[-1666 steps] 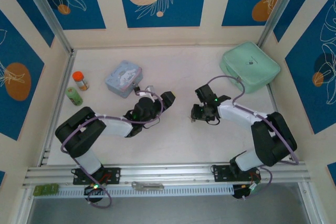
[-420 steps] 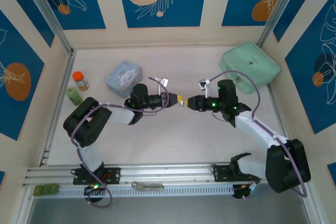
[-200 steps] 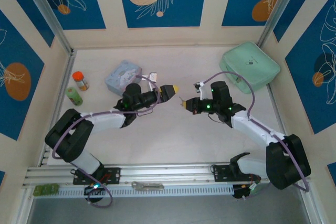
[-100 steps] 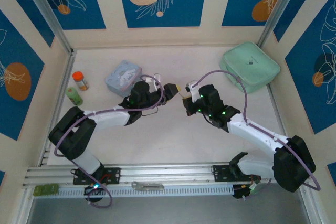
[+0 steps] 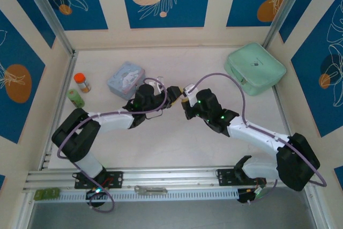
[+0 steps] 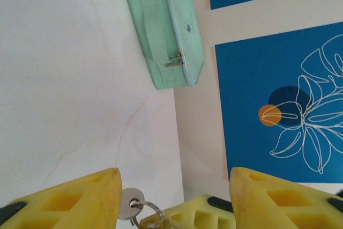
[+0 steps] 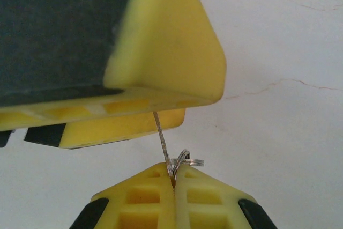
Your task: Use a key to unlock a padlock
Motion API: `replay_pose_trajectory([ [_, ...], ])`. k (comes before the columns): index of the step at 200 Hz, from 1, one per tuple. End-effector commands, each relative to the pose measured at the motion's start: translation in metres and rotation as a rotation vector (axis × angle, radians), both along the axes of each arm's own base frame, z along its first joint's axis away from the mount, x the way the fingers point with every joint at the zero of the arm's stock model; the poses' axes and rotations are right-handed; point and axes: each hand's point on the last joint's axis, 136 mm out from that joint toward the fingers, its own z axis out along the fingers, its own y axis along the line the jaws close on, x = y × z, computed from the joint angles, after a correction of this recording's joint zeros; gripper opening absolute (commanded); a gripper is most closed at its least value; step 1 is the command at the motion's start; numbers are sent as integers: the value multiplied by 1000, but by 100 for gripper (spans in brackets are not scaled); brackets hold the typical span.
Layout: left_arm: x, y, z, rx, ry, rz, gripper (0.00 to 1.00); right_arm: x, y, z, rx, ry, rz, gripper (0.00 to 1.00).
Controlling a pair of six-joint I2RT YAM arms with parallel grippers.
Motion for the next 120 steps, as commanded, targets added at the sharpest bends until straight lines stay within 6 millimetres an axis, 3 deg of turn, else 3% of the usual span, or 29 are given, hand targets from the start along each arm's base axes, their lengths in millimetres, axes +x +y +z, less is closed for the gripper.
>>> replay_pose_trajectory([
  [1,-1,-4,4,-27,-14,4,53,12,4,14,-33,-71,-29,0],
  [43,-2,-1,0,-13,-10,15,45,13,11,14,-71,-101,-27,0],
  [70,-1,-1,-2,-8,-10,17,29,11,15,14,-106,-124,-17,0],
  [120,0,-1,-6,5,-8,18,9,6,19,10,-167,-162,-4,0],
])
